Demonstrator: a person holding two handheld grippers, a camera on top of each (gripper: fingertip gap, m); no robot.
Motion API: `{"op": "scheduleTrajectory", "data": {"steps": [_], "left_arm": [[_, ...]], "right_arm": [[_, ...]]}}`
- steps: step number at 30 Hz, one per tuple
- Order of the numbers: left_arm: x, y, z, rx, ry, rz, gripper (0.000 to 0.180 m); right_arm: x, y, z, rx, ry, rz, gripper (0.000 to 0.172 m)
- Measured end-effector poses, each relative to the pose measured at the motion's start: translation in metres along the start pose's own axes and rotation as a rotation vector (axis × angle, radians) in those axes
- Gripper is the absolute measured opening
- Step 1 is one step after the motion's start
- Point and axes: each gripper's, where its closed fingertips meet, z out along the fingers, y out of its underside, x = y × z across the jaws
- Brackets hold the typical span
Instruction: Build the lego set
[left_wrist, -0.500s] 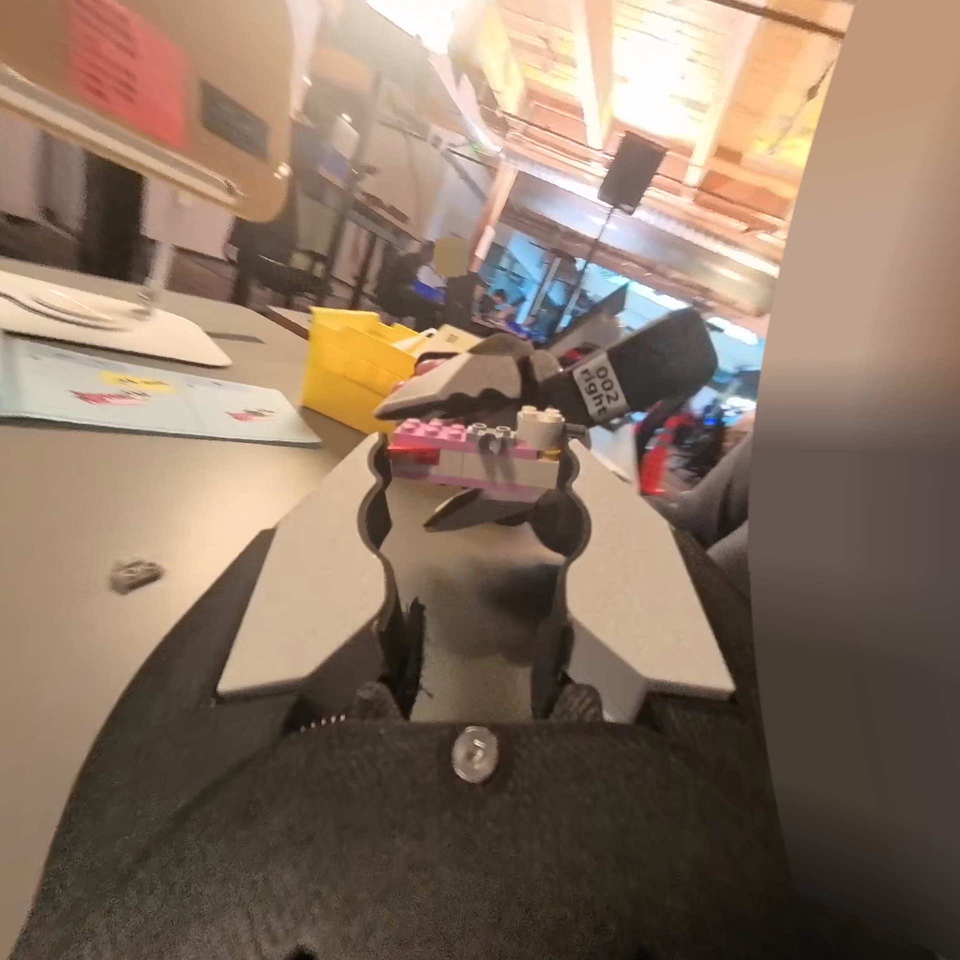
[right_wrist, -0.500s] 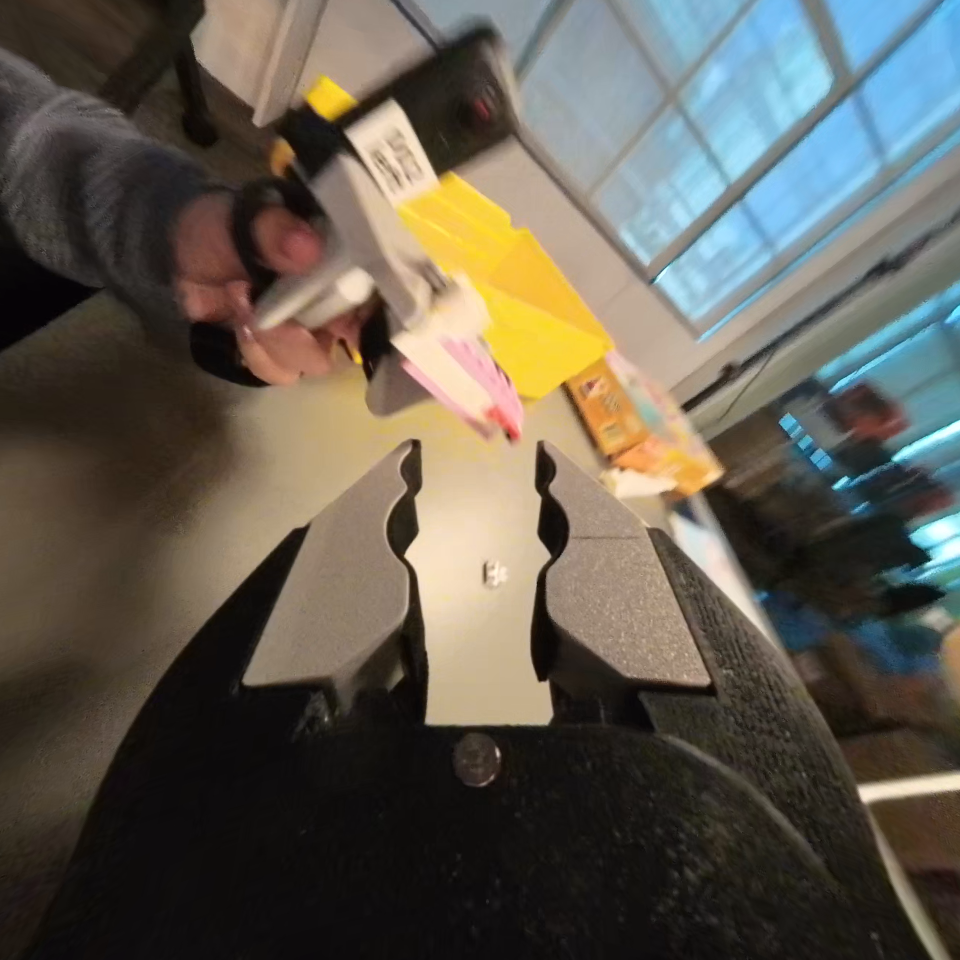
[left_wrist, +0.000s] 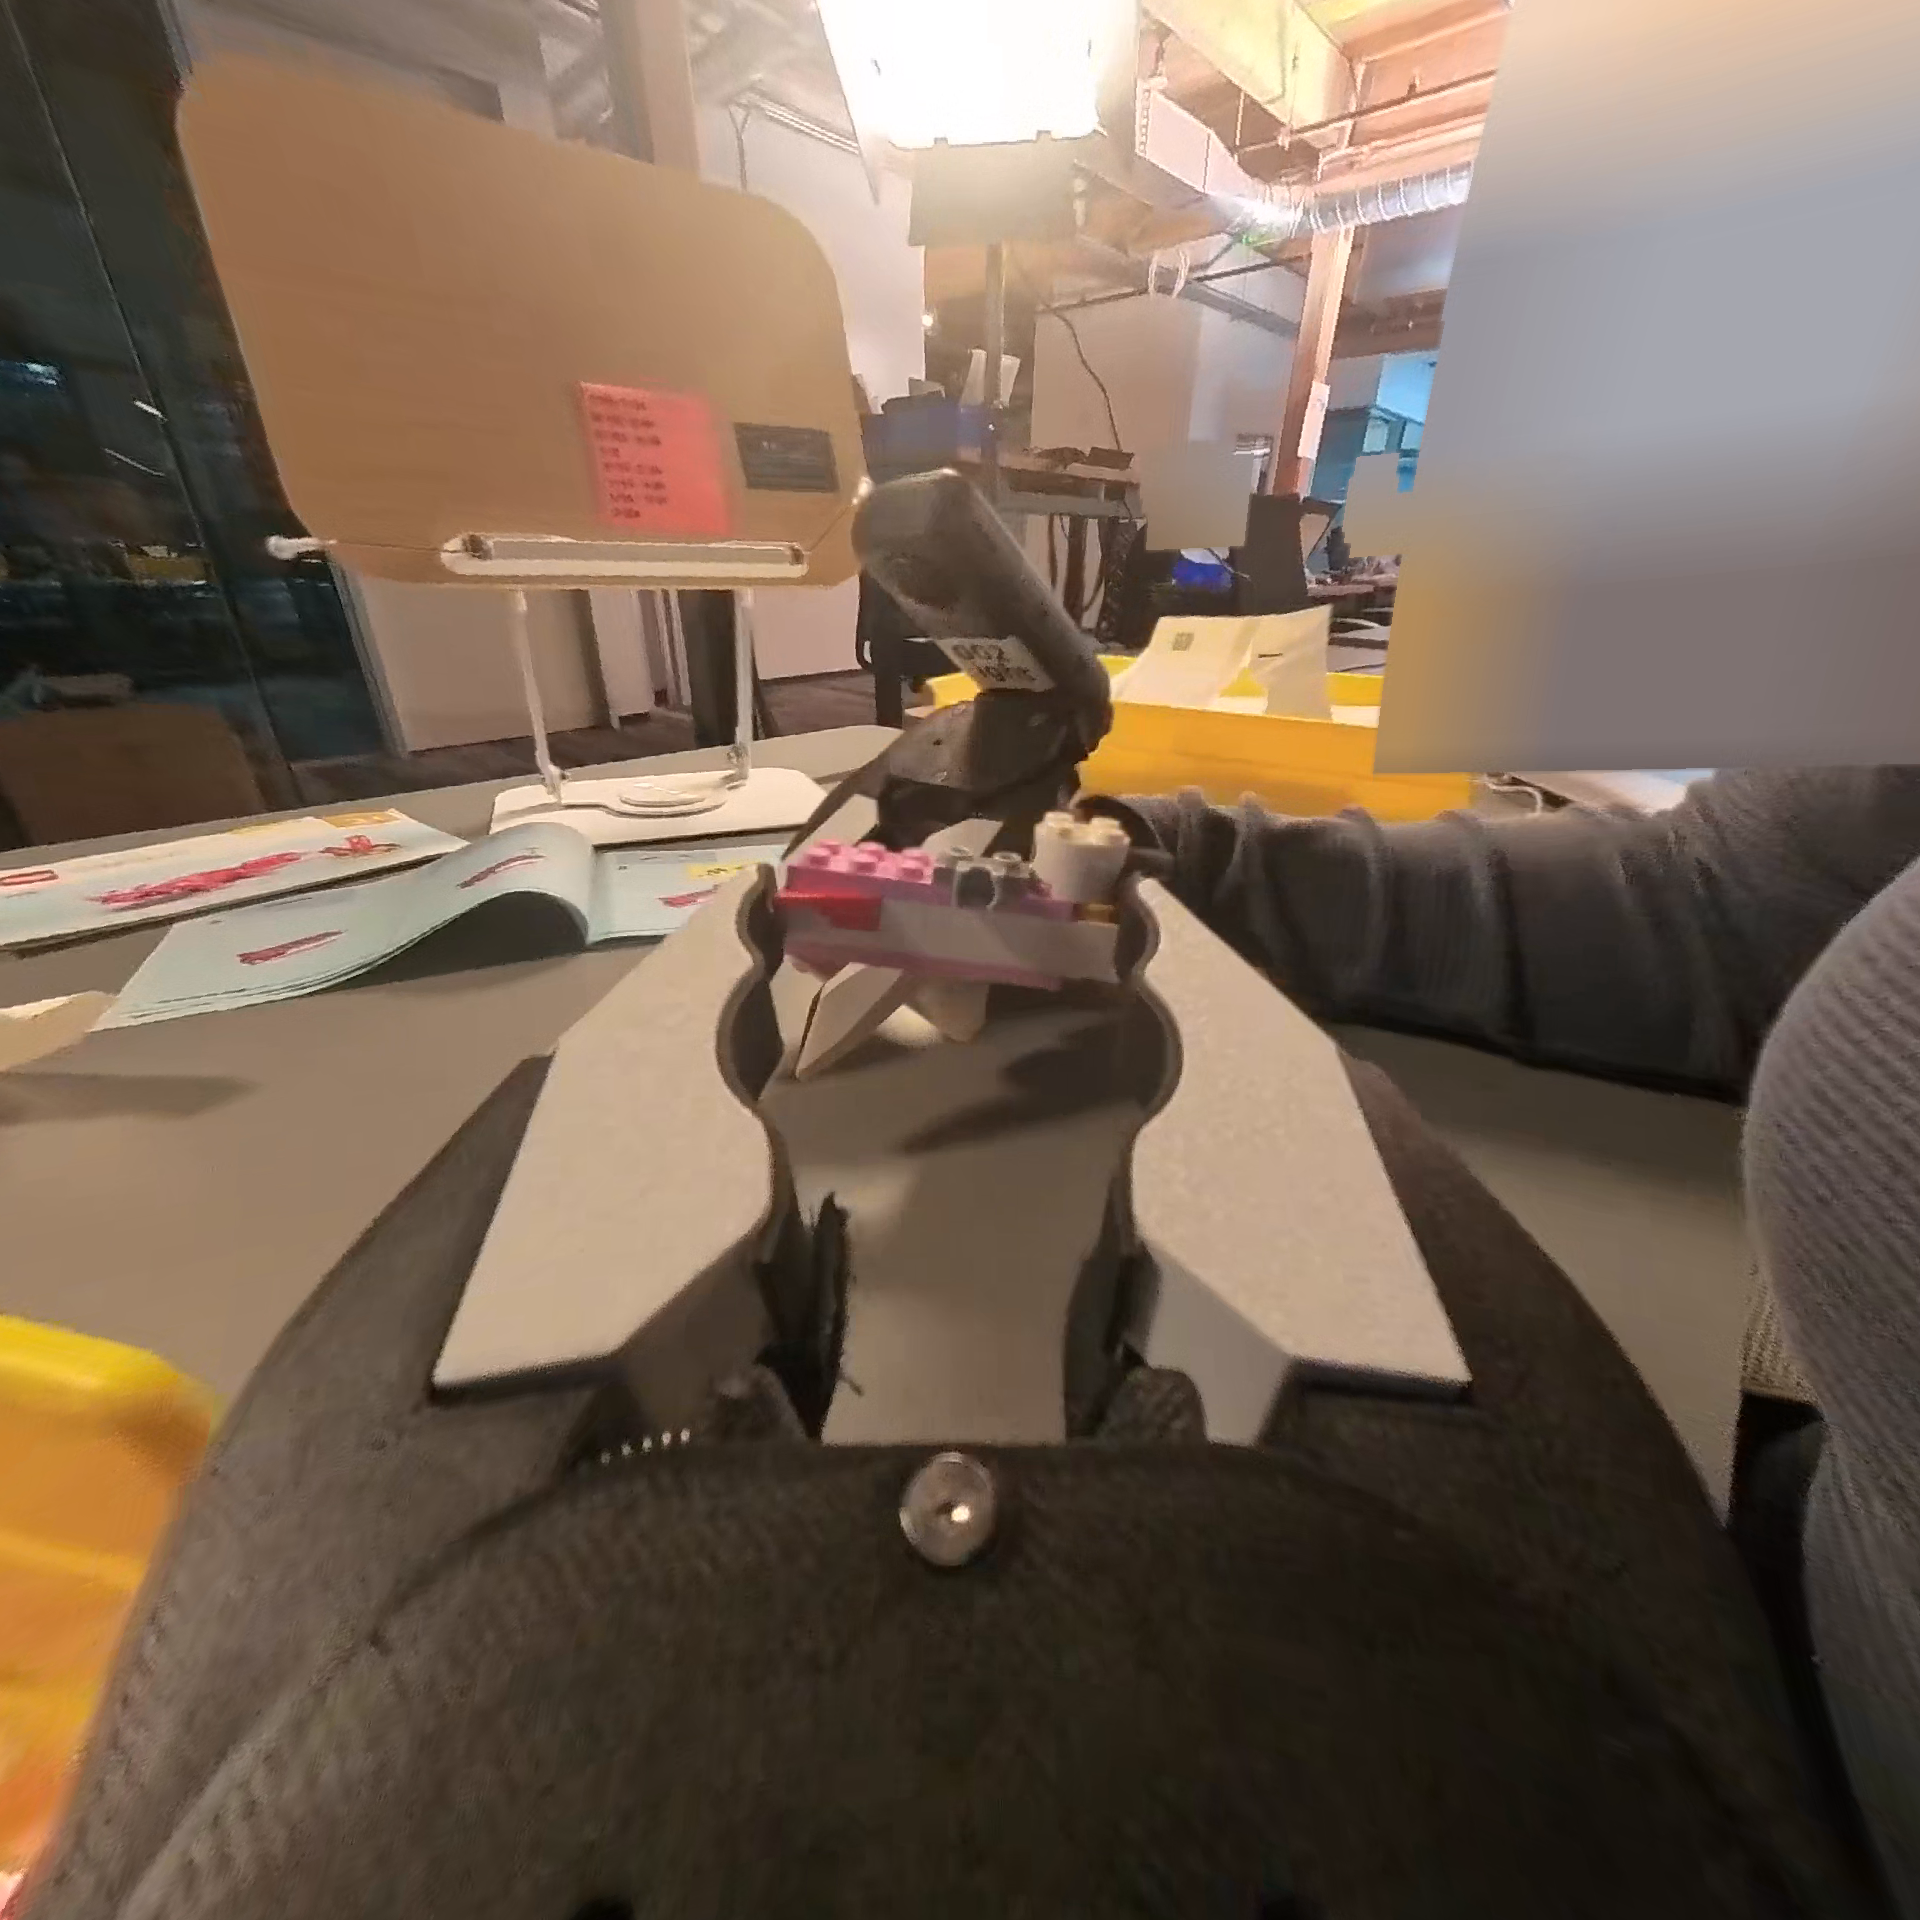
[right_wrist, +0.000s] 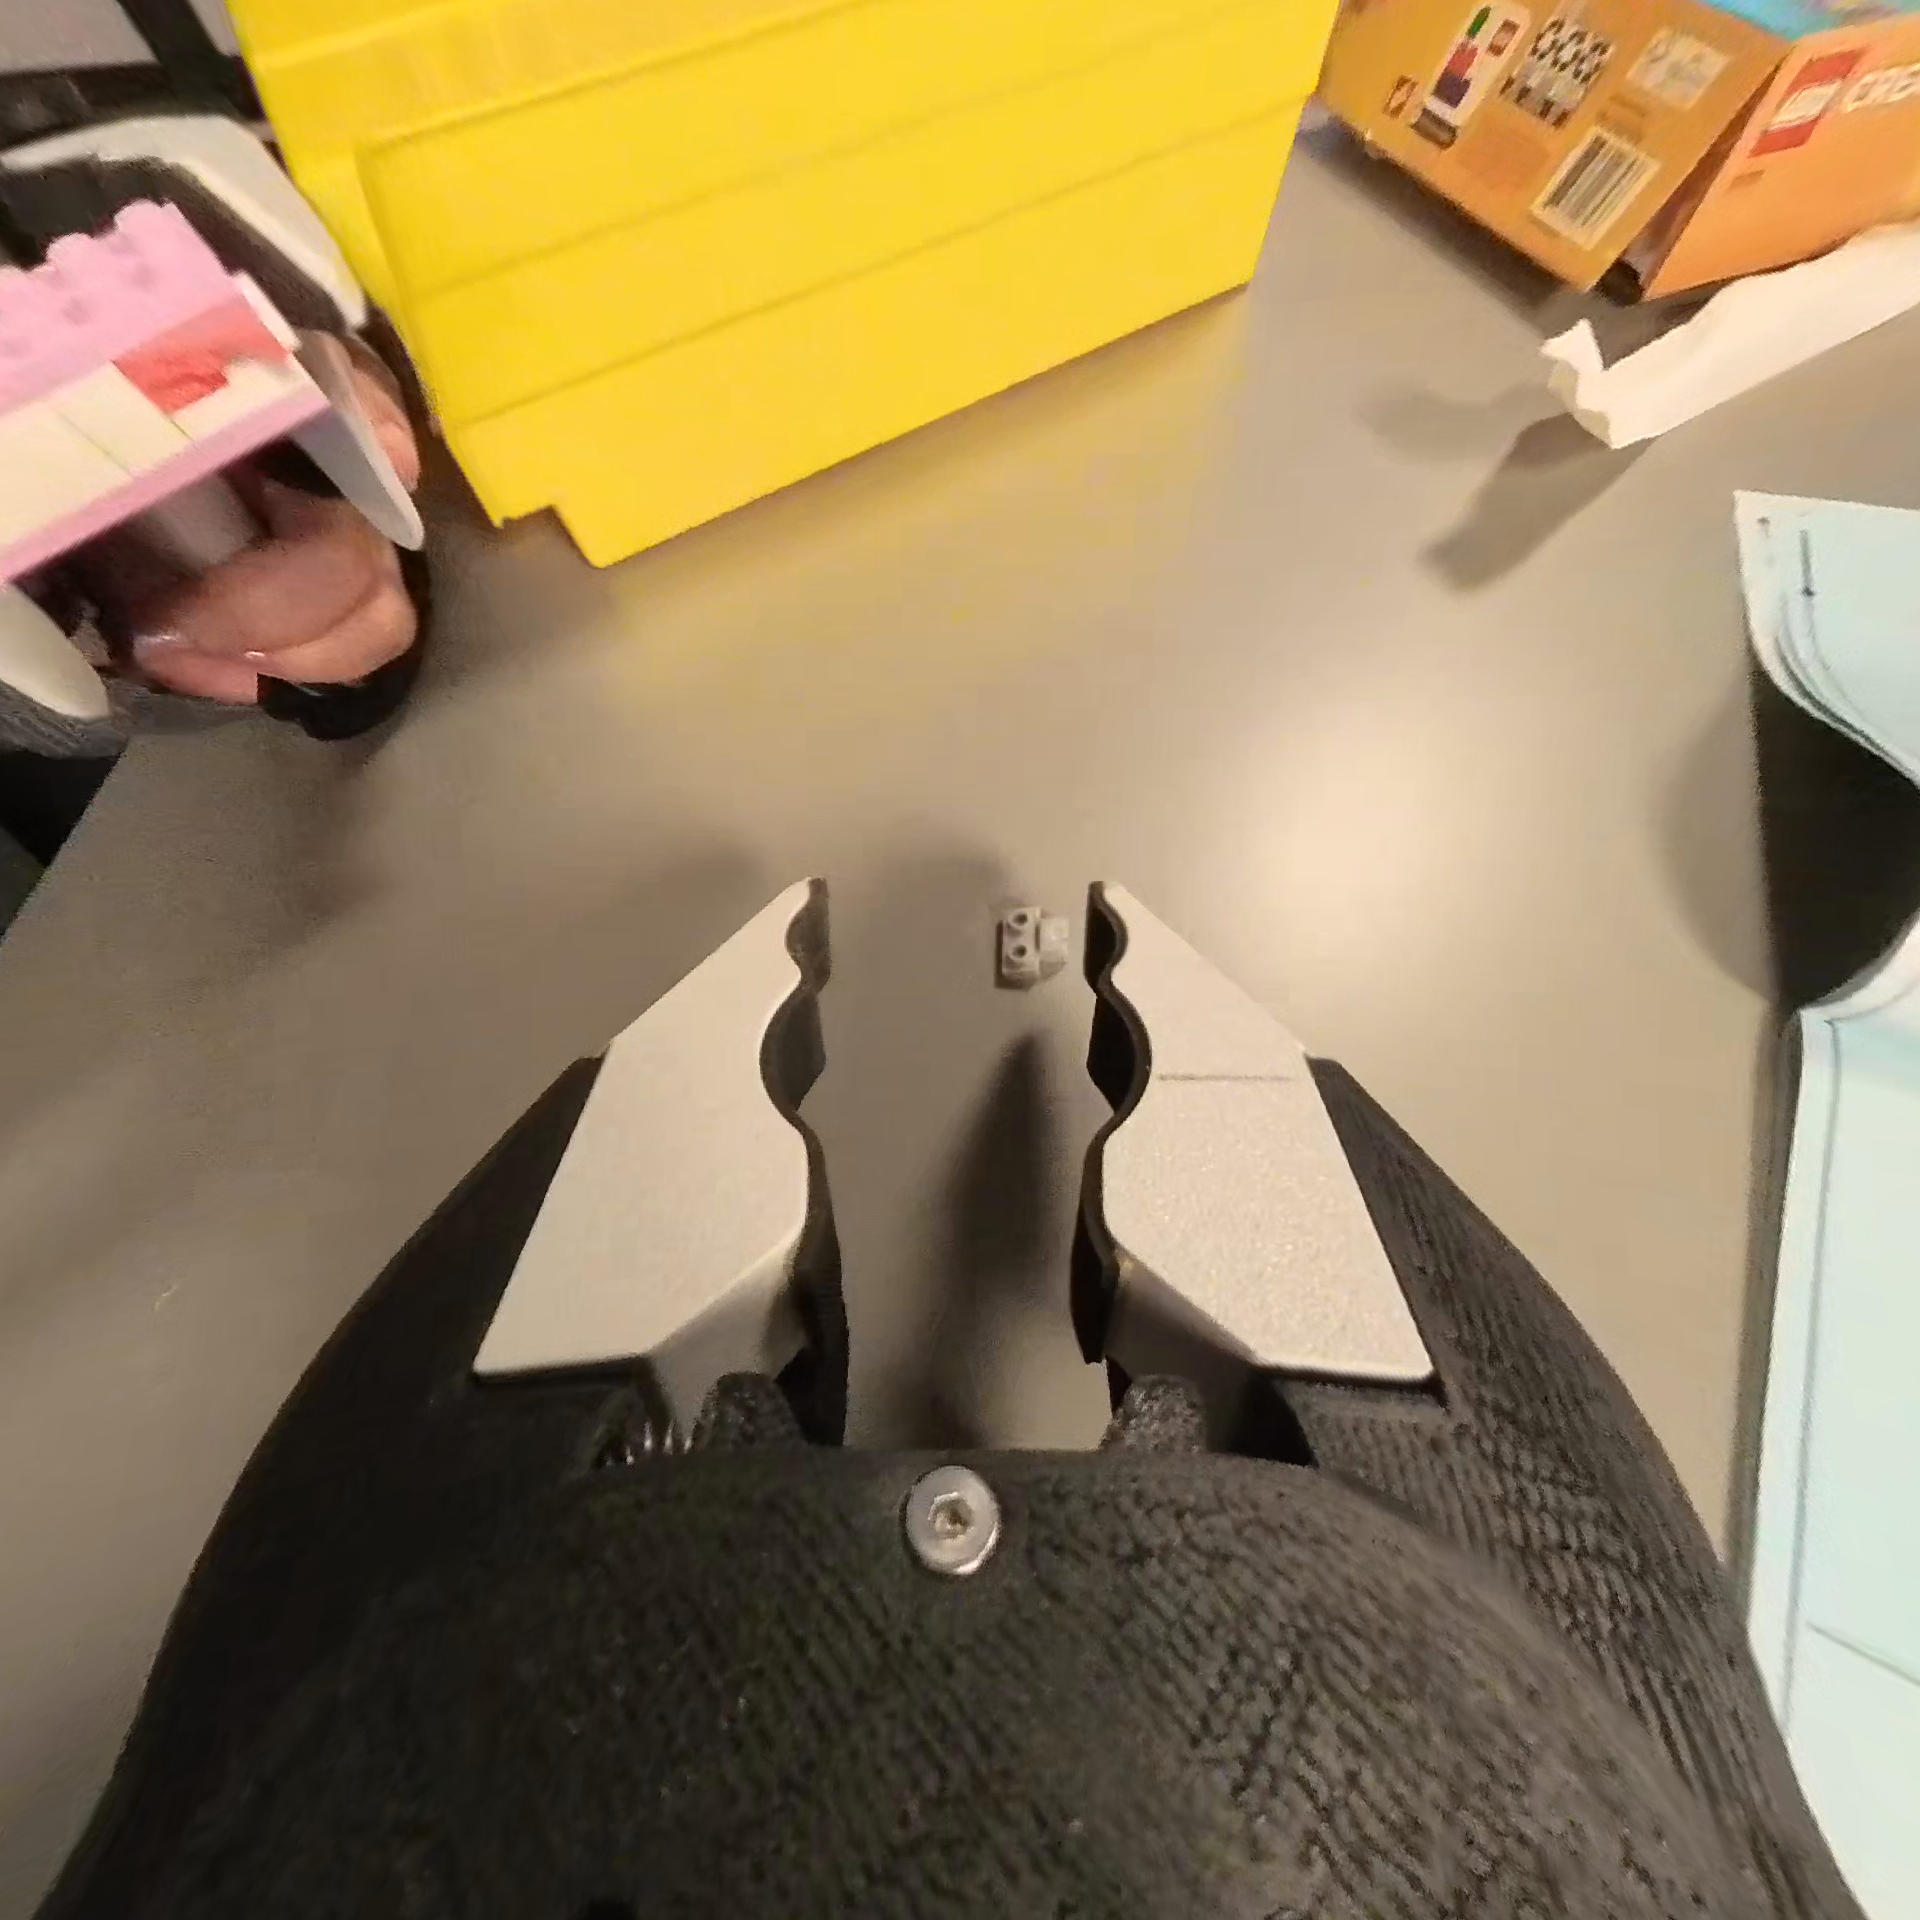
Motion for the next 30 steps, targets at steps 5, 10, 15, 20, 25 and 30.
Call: {"op": "scheduleTrajectory", "data": {"steps": [5,10,15,20,25,30], "left_arm": [[-0.011,-0.004,-0.005,0.028,-0.046,-0.021,0.063],[-0.013,-0.004,-0.006,0.034,-0.048,-0.039,0.063],[-0.012,-0.004,-0.006,0.036,-0.043,-0.038,0.063],[-0.011,-0.005,-0.006,0.037,-0.043,-0.031,0.064],[-0.01,-0.005,-0.006,0.037,-0.035,-0.026,0.063],[-0.009,-0.006,-0.007,0.047,-0.03,-0.031,0.063]], "right_arm": [[0.0,0.005,0.004,-0.041,-0.052,0.058,0.047],[-0.002,0.011,0.006,-0.08,-0.053,0.057,0.045],[-0.001,0.015,0.008,-0.11,-0.056,0.078,0.046],[-0.018,0.019,0.004,-0.114,-0.109,0.094,0.041],[-0.01,0.012,-0.001,-0.064,-0.068,0.034,0.035],[-0.002,0.018,0.006,-0.131,-0.068,-0.059,0.026]]}}
